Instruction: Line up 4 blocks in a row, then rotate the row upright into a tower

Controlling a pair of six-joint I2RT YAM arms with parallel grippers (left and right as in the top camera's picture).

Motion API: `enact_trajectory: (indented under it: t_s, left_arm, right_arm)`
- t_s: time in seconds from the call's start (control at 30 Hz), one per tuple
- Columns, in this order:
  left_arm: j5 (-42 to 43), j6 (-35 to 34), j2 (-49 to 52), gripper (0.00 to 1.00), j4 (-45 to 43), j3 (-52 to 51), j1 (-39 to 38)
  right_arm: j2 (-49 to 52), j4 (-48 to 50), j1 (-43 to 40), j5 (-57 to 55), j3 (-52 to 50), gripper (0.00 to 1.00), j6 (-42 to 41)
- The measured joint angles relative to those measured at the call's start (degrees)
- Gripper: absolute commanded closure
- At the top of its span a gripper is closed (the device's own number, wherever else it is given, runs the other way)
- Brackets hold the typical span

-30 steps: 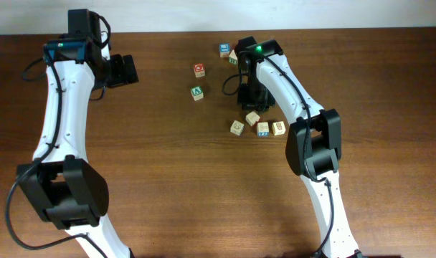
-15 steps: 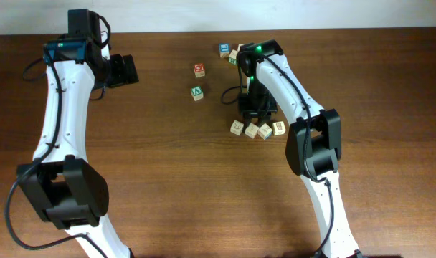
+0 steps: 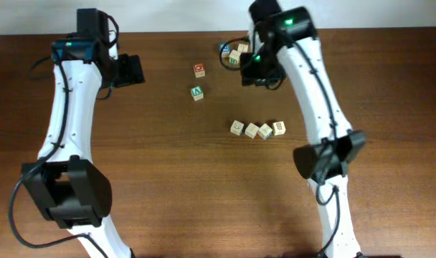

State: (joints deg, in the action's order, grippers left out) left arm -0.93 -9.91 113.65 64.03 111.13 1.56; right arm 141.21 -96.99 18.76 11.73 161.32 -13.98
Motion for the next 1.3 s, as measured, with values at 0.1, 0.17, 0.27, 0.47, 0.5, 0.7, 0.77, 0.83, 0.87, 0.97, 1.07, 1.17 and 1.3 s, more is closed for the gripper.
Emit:
enact_trajectory:
  t_s: [0.1,0.17,0.27,0.47,0.5,0.7,0.77,0.83,0.87,0.97,1.07,1.17,1.3]
  left_arm:
    - [0.0,0.5,0.0,0.03,0.0,0.0,-2.4]
    - [0.0,0.7,0.0,0.03,0.1,0.0,-3.4]
    - [0.0,0.7,0.0,0.02,0.0,0.0,-4.5]
    - [0.3,0.7,0.0,0.02,-0.9,0.0,-7.4]
    - [0.3,0.7,0.0,0.02,-1.3,0.1,-7.6]
    - [0.3,0.7,0.0,0.02,-1.6,0.1,-7.7]
    - [0.5,0.7,0.3,0.02,-1.5,0.1,-7.7]
    - [0.5,0.7,0.4,0.02,-1.5,0.1,-7.7]
    - [0.5,0.7,0.5,0.02,-1.5,0.1,-7.7]
    - [0.5,0.7,0.5,0.02,-1.5,0.1,-7.7]
    - [0.5,0.7,0.5,0.02,-1.5,0.1,-7.7]
    - [0.5,0.7,0.5,0.02,-1.5,0.1,-7.7]
    - [0.5,0.7,0.5,0.02,-1.5,0.1,-7.7]
  right_arm:
    - [-10.7,0.1,-0.2,0.1,-0.9,0.66,0.4]
    - [-18.4,0.2,-0.2,-1.3,-6.1,0.66,0.2]
    - [-25.2,0.5,-0.2,-2.0,-18.9,0.66,-0.5]
    - [-20.4,16.4,-0.2,-2.8,-52.9,0.79,-2.4]
    - [-20.5,22.1,-0.2,-2.9,-57.5,0.80,-1.9]
    - [-20.7,35.5,-0.2,-5.3,-69.0,0.78,2.8]
    - [-20.7,37.2,-0.2,-5.5,-69.6,0.78,6.0]
    - [-20.7,37.5,-0.2,-6.4,-69.6,0.78,7.9]
    - [-20.7,37.5,-0.2,-6.9,-69.6,0.78,8.3]
    - [-20.7,37.5,-0.1,-7.9,-69.6,0.78,10.8]
    - [-20.8,38.8,-0.1,-8.7,-69.6,0.78,14.5]
    - [-20.8,37.3,-0.1,-8.7,-69.6,0.78,18.6]
    - [-20.8,35.6,-0.1,-8.7,-69.6,0.78,24.7]
